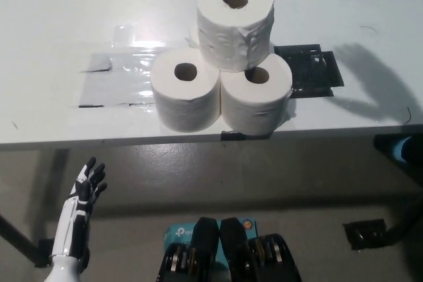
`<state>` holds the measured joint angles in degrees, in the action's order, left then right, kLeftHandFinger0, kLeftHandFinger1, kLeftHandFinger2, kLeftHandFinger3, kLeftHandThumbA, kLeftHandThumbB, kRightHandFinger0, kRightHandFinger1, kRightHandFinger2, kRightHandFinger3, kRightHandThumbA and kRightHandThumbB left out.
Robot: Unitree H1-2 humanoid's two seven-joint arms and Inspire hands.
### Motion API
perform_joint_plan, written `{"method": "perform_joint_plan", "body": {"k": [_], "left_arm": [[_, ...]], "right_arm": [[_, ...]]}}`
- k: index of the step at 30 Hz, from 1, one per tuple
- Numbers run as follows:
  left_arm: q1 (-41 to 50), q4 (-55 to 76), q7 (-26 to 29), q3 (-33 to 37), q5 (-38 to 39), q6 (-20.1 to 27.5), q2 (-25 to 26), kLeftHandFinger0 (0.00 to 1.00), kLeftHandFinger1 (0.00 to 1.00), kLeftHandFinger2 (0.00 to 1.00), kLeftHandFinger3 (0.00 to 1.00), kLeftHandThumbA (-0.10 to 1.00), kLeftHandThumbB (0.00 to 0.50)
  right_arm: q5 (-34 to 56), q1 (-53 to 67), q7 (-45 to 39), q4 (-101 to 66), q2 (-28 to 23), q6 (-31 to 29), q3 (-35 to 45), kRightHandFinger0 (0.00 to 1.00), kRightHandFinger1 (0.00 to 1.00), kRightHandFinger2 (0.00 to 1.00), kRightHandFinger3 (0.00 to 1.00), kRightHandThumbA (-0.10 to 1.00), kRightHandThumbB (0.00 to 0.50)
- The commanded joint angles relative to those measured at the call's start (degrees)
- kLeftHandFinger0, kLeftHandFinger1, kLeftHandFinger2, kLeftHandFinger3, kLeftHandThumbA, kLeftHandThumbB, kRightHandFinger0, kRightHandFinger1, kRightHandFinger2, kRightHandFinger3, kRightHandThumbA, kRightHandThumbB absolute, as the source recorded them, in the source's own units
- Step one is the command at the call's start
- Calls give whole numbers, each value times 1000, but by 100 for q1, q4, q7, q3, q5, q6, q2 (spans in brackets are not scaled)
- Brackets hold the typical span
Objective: A few rolls of toilet paper are kept infront of the robot and the robot uses its right hand to lift one of the rolls and and places it on top of the other rolls to stack it.
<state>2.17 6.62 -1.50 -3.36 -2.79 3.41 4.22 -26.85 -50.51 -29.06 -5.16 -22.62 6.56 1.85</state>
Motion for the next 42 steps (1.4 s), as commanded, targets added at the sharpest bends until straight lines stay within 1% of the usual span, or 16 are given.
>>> {"method": "perform_joint_plan", "body": {"k": [1,3,5,7,9,11,13,15,19,22,25,28,30,34,38,42], "left_arm": [[-508,3,92,-139,165,-7,50,1000,1000,1000,1000,1000,10],[-534,-11,85,-135,177,-26,43,1000,1000,1000,1000,1000,0],[-530,-16,89,-140,183,-4,37,1000,1000,1000,1000,1000,0],[-517,-11,102,-142,166,6,29,1000,1000,1000,1000,1000,0],[-492,-3,103,-137,148,-7,25,1000,1000,1000,1000,1000,0],[-493,-8,106,-137,135,33,29,1000,1000,1000,1000,1000,0],[-389,5,90,-104,112,45,7,1000,1000,1000,1000,1000,0],[-295,42,59,-97,126,39,20,1000,1000,1000,1000,1000,0],[-188,40,45,-67,109,76,10,1000,1000,1000,1000,1000,0],[-64,57,12,-43,130,109,7,1000,1000,1000,1000,1000,0],[31,94,31,-38,102,102,-7,1000,1000,1000,1000,1000,0],[158,137,26,-24,111,127,-23,1000,1000,1000,1000,1000,0],[254,211,1,-7,118,85,-16,1000,1000,1000,1000,1000,0],[340,266,-26,15,152,115,-18,1000,1000,1000,1000,1000,0],[330,310,-58,20,115,88,60,1000,1000,1000,1000,1000,0],[307,363,-57,35,80,-5,67,1000,1000,1000,1000,1000,0]], "right_arm": [[2067,866,1303,-3628,-303,365,2567,1000,1000,1000,1000,970,168],[2220,1445,1619,-4053,14,268,2821,1000,1000,1000,1000,988,173],[2364,1921,1893,-4293,399,44,2841,995,1000,1000,1000,986,126],[2459,2459,2175,-4360,948,-356,2742,910,983,1000,1000,1000,153],[2463,2790,2307,-4225,1301,-765,2646,882,953,1000,1000,1000,150],[2424,3373,2314,-3657,1802,-1511,2410,850,906,1000,1000,1000,88],[2543,3779,2254,-3310,2086,-1746,2363,857,877,1000,1000,1000,99],[2411,4126,2189,-2772,2334,-2052,2260,845,863,1000,1000,1000,58],[2177,4395,2140,-1777,2596,-2391,2037,845,893,1000,1000,1000,1],[1918,4590,2212,-1086,2780,-2523,1869,885,902,1000,1000,1000,0],[2009,4625,2249,-358,2942,-2674,1785,924,904,1000,1000,912,0],[1647,4651,2459,435,3075,-2890,1596,857,873,1000,1000,857,0],[1509,4775,2520,770,3158,-2926,1442,893,883,1000,1000,862,0],[1364,4924,2662,1382,3130,-3346,1173,830,842,1000,1000,829,0],[1296,5026,2779,1795,3013,-3349,883,804,847,1000,1000,829,0],[1062,5101,3045,1840,2887,-3349,585,766,819,1000,1000,761,16]]}}
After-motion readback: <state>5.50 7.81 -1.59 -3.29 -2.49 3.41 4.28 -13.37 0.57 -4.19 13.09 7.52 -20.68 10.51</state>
